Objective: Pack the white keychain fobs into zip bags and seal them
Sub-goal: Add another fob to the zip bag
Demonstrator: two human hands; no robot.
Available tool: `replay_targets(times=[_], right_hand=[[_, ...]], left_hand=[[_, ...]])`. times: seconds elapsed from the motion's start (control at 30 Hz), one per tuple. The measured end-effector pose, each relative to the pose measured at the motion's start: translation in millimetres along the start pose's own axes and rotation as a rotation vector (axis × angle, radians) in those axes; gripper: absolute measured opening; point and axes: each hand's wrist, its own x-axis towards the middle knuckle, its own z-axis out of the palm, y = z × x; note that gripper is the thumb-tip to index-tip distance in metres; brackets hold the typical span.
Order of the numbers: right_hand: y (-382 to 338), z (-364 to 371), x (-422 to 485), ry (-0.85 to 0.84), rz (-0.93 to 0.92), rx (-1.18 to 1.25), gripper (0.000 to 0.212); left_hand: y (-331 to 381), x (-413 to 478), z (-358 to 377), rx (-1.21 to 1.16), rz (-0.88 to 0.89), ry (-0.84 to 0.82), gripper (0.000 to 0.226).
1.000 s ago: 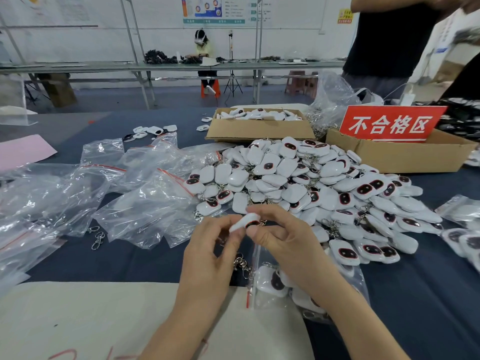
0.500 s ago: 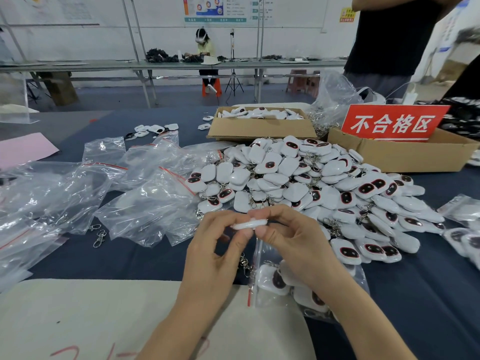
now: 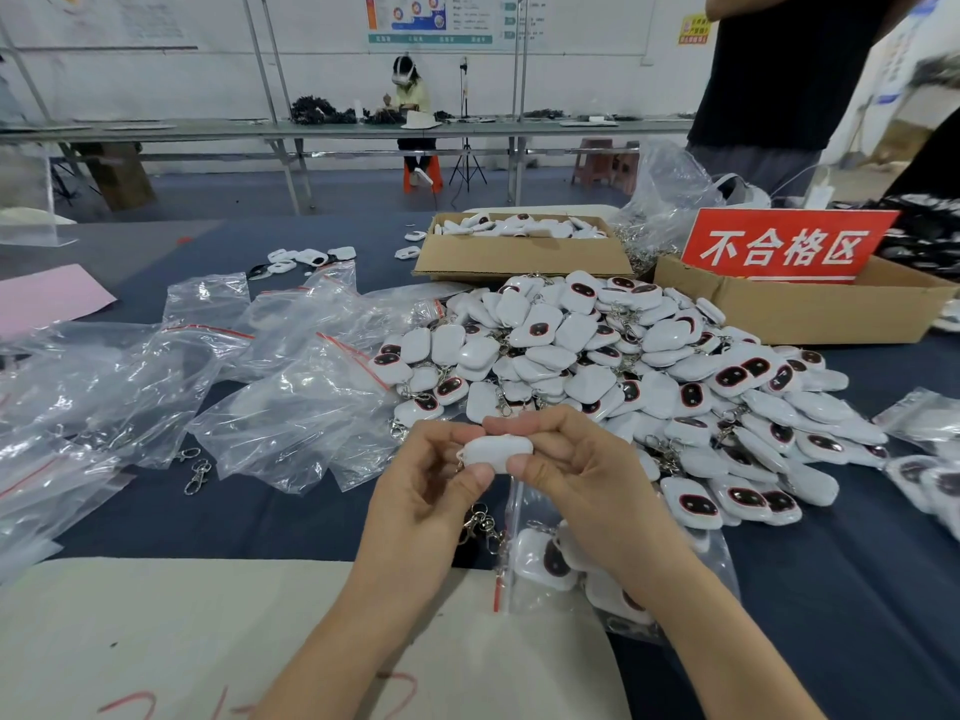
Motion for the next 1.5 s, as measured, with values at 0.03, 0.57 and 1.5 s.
replay_targets(times=[0.03, 0.57, 1.5], right_hand=[[0, 0, 0, -0.002, -0.002, 0.005, 0.025], [-2, 9, -2, -0.098, -0.075, 0.098, 0.017], [-8, -44, 5, 0.296, -0.053, -0.057, 0.029]], left_hand=[[0, 0, 0, -0.007, -0.003, 0.000, 0.028], [4, 4, -3, -0.321, -0.286, -0.055, 0.032], [-4, 13, -35, 0.432, -0.054, -0.014, 0.030]])
